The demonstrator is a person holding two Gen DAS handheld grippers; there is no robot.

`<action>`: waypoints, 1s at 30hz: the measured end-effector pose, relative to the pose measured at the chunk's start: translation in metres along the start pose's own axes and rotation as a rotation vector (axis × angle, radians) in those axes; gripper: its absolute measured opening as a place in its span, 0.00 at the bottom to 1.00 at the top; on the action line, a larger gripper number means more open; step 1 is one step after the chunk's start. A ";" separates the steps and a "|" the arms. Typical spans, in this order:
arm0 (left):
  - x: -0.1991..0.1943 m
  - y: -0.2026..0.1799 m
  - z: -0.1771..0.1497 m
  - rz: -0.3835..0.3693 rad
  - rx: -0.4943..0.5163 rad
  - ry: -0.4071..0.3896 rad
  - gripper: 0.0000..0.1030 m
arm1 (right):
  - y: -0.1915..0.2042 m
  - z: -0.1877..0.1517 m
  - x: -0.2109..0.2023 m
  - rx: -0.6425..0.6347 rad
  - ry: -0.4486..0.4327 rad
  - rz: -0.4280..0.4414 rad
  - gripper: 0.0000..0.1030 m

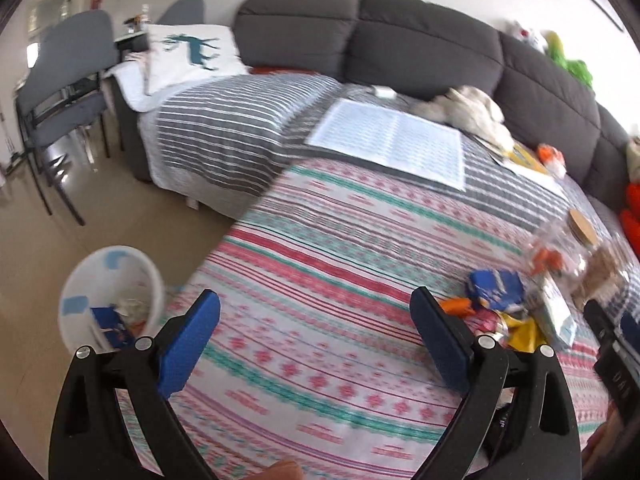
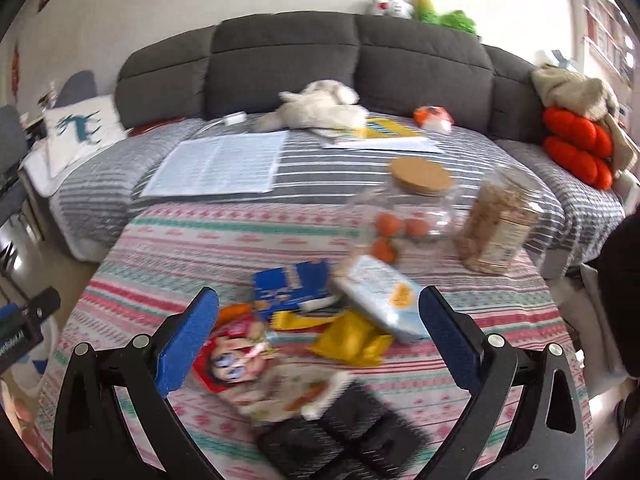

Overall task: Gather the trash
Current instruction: 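Move both open tools back over the table toward the remaining trash, then grasp the red cartoon-printed can with the left tool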

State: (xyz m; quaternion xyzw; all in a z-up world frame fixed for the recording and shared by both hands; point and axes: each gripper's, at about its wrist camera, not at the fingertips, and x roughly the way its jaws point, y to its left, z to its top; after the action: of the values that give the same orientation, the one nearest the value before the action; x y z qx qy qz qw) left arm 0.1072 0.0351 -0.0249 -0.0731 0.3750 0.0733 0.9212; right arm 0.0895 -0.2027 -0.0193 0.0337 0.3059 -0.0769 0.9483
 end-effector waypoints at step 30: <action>0.102 -0.158 -0.051 -0.166 0.576 0.395 0.72 | -0.074 0.007 0.098 -0.226 0.220 0.125 0.93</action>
State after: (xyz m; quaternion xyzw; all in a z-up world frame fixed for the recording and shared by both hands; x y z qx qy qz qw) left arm 0.1745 -0.1210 -0.1197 0.1465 0.5439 -0.1262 0.8166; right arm 0.1600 -0.2888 -0.0724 -0.0461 0.4119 0.0215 0.9098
